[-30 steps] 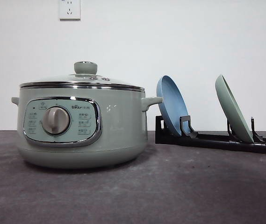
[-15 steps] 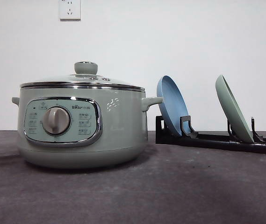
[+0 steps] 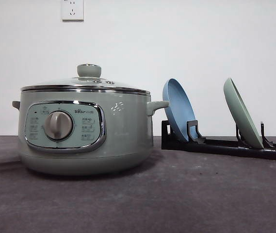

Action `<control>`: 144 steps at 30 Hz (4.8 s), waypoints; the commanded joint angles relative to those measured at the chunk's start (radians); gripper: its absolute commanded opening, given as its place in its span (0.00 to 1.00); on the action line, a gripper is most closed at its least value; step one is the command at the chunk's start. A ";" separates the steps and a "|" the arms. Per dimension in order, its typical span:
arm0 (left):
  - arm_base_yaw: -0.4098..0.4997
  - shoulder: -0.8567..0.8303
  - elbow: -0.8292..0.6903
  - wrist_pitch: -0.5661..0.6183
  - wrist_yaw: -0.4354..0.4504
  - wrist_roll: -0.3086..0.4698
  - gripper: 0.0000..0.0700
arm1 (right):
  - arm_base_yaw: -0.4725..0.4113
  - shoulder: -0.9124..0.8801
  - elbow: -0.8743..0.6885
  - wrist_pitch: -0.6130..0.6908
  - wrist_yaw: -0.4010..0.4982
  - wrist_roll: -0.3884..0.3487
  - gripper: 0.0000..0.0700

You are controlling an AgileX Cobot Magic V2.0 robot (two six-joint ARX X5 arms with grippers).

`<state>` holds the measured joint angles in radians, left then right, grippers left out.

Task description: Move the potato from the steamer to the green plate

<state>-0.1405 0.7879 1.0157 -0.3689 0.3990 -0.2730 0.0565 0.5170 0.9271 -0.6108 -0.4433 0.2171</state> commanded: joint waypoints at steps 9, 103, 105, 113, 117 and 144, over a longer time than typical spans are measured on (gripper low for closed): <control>-0.109 0.010 0.023 -0.206 0.082 0.207 0.00 | 0.093 0.057 0.036 -0.052 -0.116 -0.159 0.01; -0.155 0.017 0.023 -0.275 0.081 0.182 0.96 | -0.035 1.314 0.705 0.124 0.074 0.120 0.57; -0.155 0.017 0.023 -0.276 0.081 0.182 0.96 | -0.035 1.323 0.705 0.126 0.070 0.132 0.57; -0.155 0.017 0.023 -0.307 0.081 0.182 0.96 | -0.035 1.351 0.705 0.143 0.054 0.151 0.42; -0.155 0.017 0.023 -0.316 0.081 0.182 0.96 | -0.035 1.353 0.705 0.146 0.051 0.150 0.21; -0.155 0.015 0.023 -0.323 0.081 0.182 0.96 | -0.033 1.057 0.776 -0.012 -0.147 0.119 0.00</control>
<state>-0.2905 0.7984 1.0161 -0.7001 0.4746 -0.0921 0.0211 1.5769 1.6786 -0.6045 -0.5873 0.4077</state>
